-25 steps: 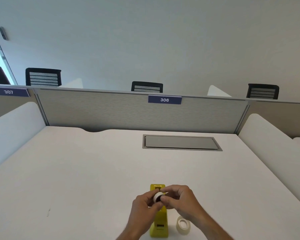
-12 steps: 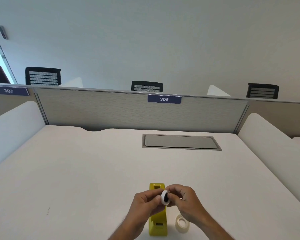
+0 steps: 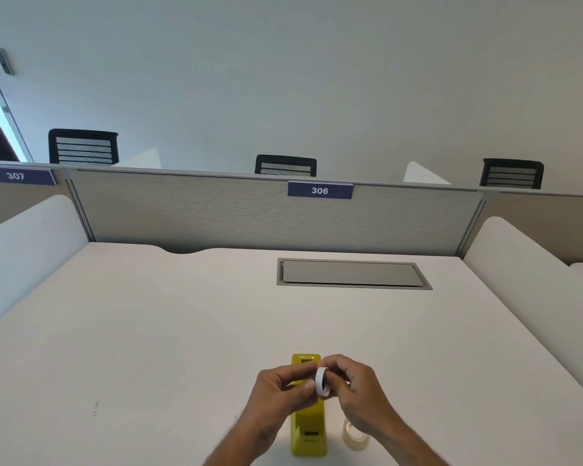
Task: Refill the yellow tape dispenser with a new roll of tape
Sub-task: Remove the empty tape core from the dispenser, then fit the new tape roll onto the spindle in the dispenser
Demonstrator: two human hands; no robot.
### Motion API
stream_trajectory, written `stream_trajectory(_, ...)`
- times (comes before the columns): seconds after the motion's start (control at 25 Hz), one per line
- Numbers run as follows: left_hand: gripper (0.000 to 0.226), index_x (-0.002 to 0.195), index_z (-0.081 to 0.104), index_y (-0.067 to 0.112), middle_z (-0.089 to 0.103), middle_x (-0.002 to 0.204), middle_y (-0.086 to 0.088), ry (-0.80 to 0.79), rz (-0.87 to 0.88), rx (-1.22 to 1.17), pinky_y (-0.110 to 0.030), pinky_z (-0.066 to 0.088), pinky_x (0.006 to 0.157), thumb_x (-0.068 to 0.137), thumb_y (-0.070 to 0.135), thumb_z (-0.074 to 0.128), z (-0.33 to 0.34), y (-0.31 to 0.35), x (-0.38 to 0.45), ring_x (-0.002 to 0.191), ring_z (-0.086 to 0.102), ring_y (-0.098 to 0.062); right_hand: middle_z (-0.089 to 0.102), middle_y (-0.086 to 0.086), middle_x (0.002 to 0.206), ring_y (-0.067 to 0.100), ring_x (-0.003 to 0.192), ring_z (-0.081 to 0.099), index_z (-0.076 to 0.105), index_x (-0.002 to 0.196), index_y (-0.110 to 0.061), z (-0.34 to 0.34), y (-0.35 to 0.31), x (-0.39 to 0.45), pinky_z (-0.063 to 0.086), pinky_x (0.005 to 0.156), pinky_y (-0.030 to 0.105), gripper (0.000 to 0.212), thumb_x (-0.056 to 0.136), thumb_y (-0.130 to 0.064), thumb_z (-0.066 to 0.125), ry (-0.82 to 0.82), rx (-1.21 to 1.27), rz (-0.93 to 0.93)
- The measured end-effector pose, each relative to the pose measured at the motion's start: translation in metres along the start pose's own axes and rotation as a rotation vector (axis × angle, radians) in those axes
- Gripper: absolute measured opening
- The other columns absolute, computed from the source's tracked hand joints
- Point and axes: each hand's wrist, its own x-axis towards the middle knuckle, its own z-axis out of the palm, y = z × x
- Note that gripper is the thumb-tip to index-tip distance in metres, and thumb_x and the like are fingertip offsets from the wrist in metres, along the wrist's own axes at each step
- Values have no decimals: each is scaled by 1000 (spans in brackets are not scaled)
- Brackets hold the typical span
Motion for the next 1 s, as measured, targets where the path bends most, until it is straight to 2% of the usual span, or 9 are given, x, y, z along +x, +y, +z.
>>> stream_trajectory(0.12, 28, 115, 75, 14, 78, 109, -7, 89, -1, -20, -37, 61, 87, 91, 2, 69, 0, -2, 4, 102, 75, -28, 73, 0, 90, 21, 84, 70, 72, 94, -26, 1, 4, 2, 62, 70, 33, 31, 97, -1, 55, 22, 117, 44)
stream_trajectory(0.28, 24, 104, 79, 14, 80, 102, -9, 196, -7, -77, -31, 62, 78, 89, -2, 69, 1, -5, 7, 96, 76, -28, 76, 1, 89, 23, 84, 73, 77, 92, -21, -4, 9, 6, 63, 68, 32, 26, 94, 0, 62, 175, 217, 127)
stream_trajectory(0.4, 25, 102, 79, 14, 80, 100, -8, 244, -10, -69, -30, 62, 78, 87, -4, 71, -3, -7, 9, 95, 76, -27, 77, -4, 78, 19, 67, 74, 78, 77, -24, -16, 23, 10, 64, 63, 31, 25, 89, -4, 70, 301, 62, 309)
stream_trajectory(0.48, 25, 103, 78, 13, 81, 97, -7, 264, -19, -49, -29, 62, 76, 86, -4, 72, -4, -9, 10, 93, 77, -26, 76, -5, 67, 17, 59, 73, 77, 68, -22, -24, 36, 10, 64, 62, 33, 24, 85, -6, 72, 294, -90, 416)
stream_trajectory(0.56, 25, 106, 77, 12, 81, 97, -6, 272, -38, -19, -31, 62, 77, 85, -2, 74, -3, -11, 11, 93, 77, -26, 73, -8, 60, 15, 61, 71, 76, 65, -20, -28, 46, 11, 61, 67, 34, 17, 79, -12, 73, 237, -295, 471)
stream_trajectory(0.68, 25, 104, 78, 20, 81, 95, 0, 287, -68, 57, -34, 63, 83, 84, 4, 77, 0, -14, 12, 93, 76, -23, 68, -16, 55, 6, 65, 66, 74, 59, -23, -29, 53, 12, 54, 65, 25, 15, 73, -17, 71, 192, -483, 531)
stream_trajectory(0.88, 25, 100, 78, 29, 81, 96, 6, 315, -95, 122, -33, 63, 85, 84, 10, 79, 3, -15, 14, 92, 75, -18, 68, -12, 59, 7, 67, 65, 72, 61, -22, -26, 66, 14, 41, 51, 17, 15, 76, -23, 70, 121, -554, 574)
stream_trajectory(1.0, 24, 96, 78, 31, 80, 96, 8, 323, -99, 138, -33, 63, 85, 84, 11, 79, 3, -15, 14, 92, 75, -17, 72, -9, 73, 13, 76, 67, 74, 75, -20, -24, 64, 11, 46, 63, 22, 10, 80, -29, 72, 166, -523, 525)
